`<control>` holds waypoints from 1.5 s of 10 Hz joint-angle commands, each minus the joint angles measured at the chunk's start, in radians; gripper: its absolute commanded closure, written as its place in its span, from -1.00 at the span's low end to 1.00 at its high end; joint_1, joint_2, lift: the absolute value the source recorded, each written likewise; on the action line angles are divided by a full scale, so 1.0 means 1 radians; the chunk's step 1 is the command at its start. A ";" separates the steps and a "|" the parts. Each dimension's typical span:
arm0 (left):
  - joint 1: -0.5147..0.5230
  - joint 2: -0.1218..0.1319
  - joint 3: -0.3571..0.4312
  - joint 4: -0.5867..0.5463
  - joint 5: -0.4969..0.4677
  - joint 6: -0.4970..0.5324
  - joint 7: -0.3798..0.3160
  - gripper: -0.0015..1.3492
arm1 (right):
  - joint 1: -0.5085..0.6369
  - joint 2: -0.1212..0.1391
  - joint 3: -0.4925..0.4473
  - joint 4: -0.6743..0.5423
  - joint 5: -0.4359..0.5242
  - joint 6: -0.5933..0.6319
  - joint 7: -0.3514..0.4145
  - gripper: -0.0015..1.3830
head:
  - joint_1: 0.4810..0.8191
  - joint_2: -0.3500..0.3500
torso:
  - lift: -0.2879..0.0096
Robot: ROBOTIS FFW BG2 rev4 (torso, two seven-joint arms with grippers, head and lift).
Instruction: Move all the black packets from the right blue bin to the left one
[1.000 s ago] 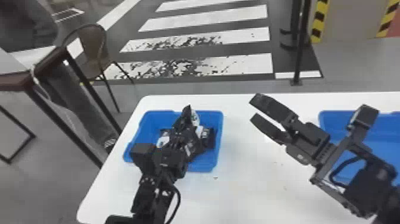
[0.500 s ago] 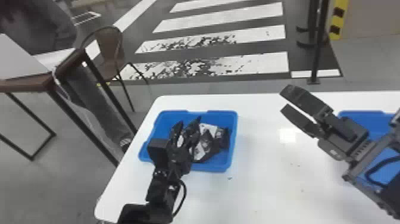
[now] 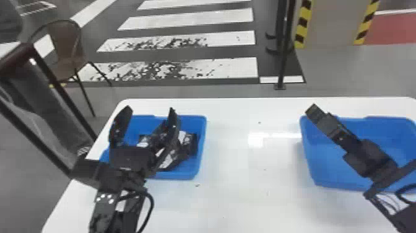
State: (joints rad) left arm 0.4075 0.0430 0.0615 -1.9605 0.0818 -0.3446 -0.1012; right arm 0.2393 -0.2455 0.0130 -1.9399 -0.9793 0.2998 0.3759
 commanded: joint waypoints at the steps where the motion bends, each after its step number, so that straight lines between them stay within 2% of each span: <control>1: 0.118 -0.002 0.002 -0.166 -0.024 0.055 0.002 -1.00 | 0.136 0.025 -0.111 -0.101 0.146 -0.027 -0.002 -0.75 | 0.27 0.41 | -0.01; 2: 0.208 -0.006 0.002 -0.279 -0.048 0.141 0.015 -1.00 | 0.220 0.054 -0.200 -0.206 0.299 -0.030 -0.003 -0.75 | 0.27 0.30 | -0.01; 3: 0.289 -0.012 -0.004 -0.372 -0.066 0.237 0.043 -1.00 | 0.301 0.069 -0.244 -0.305 0.421 -0.054 -0.025 -0.75 | 0.27 0.17 | -0.01; 4: 0.339 -0.012 -0.028 -0.404 -0.064 0.288 0.081 -1.00 | 0.372 0.087 -0.268 -0.371 0.497 -0.069 -0.054 -0.75 | 0.27 0.05 | -0.01; 5: 0.343 -0.012 -0.034 -0.404 -0.072 0.327 0.092 -1.00 | 0.416 0.107 -0.290 -0.393 0.545 -0.072 -0.063 -0.75 | 0.27 -0.03 | -0.01; 7: 0.353 -0.011 -0.030 -0.397 -0.042 0.342 0.107 -1.00 | 0.455 0.121 -0.298 -0.393 0.630 -0.079 -0.063 -0.75 | 0.27 -0.13 | -0.01; 15: 0.346 -0.008 -0.054 -0.390 -0.022 0.303 0.115 -1.00 | 0.453 0.123 -0.288 -0.386 0.646 -0.081 -0.063 -0.74 | 0.27 -0.19 | -0.01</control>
State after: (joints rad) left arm 0.7550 0.0353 0.0080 -2.3520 0.0606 -0.0424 0.0138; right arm 0.6921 -0.1227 -0.2752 -2.3255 -0.3330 0.2178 0.3129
